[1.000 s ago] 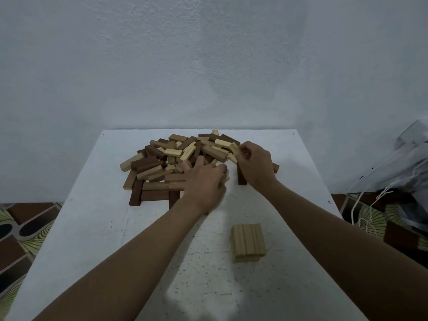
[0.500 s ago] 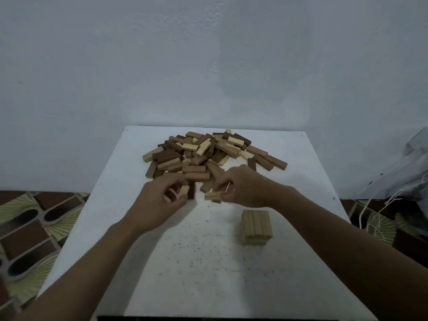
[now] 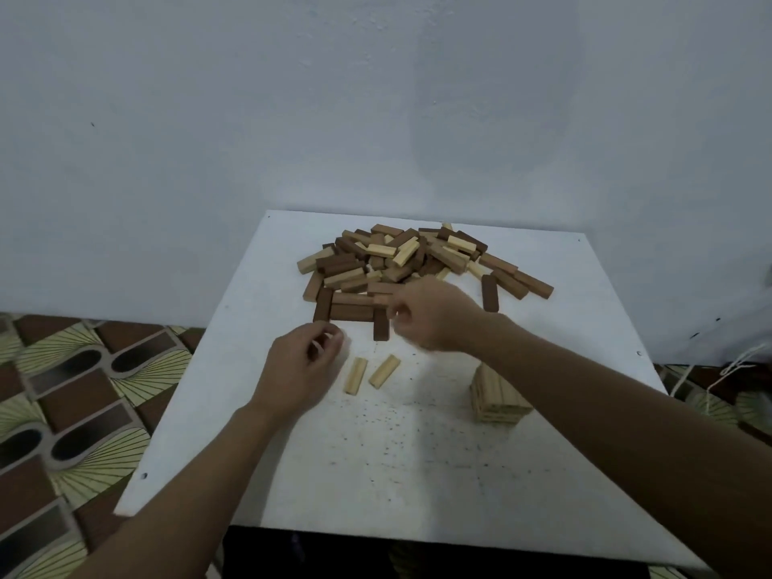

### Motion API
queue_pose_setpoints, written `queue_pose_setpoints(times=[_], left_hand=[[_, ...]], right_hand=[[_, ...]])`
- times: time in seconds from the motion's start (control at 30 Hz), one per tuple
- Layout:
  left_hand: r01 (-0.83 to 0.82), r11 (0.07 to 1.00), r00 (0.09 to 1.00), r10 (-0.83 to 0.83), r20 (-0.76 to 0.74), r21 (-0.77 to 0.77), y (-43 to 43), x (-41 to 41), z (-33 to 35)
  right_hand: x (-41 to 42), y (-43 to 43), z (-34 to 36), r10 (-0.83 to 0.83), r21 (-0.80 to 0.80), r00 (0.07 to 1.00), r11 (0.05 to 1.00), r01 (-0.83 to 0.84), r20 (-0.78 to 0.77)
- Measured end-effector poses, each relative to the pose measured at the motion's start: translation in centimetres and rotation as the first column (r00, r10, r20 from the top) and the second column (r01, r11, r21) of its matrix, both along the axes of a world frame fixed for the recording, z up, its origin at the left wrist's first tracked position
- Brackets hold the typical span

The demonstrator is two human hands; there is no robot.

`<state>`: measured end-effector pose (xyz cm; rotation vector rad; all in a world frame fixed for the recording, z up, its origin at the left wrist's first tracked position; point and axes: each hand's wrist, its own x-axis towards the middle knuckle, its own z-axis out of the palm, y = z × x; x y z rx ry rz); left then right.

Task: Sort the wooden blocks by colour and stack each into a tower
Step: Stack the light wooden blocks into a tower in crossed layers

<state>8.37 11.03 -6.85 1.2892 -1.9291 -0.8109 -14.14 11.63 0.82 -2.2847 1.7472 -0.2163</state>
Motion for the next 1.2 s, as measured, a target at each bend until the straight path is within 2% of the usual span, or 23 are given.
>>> queue_pose_setpoints(times=[0.1,0.2,0.27,0.4,0.53,0.77,0.93,1.2], left_hand=[[0.071,0.995,0.997,-0.071,-0.002,-0.065,-0.3,0.1,-0.9],[0.133,0.985,0.991,-0.133,0.008,-0.114,-0.6,0.3,-1.4],[0.203,0.968,0.978,-0.194,0.074,-0.149,-0.8,0.4,-1.7],[0.365,0.914,0.902,-0.3,0.312,-0.177,-1.0,0.9,-2.3],[0.469,0.864,0.826,-0.355,0.438,-0.183,-0.9,1.0,-2.1],[0.504,0.843,0.787,-0.358,0.503,-0.188,-1.0,0.9,-2.3],[0.473,0.865,0.808,-0.348,0.476,-0.17,-1.1,0.9,-2.5],[0.429,0.885,0.851,-0.331,0.408,-0.178,-0.8,0.7,-2.4]], right_hand=[[-1.3,-2.4,-0.8,-0.135,-0.135,0.991,0.981,0.137,0.027],[-2.5,-4.9,-1.6,-0.176,-0.241,0.984,0.956,0.165,-0.026],[-3.0,-6.4,-1.9,-0.178,-0.232,0.977,0.962,0.147,-0.117],[-3.7,-8.4,-2.1,-0.163,-0.155,0.934,0.981,0.119,-0.318],[-4.1,-8.8,-2.4,-0.173,-0.172,0.961,0.976,0.137,-0.215],[-4.5,-8.2,-2.9,-0.164,-0.25,0.984,0.958,0.143,-0.066],[-4.2,-7.7,-2.8,-0.205,-0.259,0.972,0.951,0.17,-0.116],[-3.8,-7.1,-2.9,-0.223,-0.187,0.957,0.964,0.189,-0.185]])
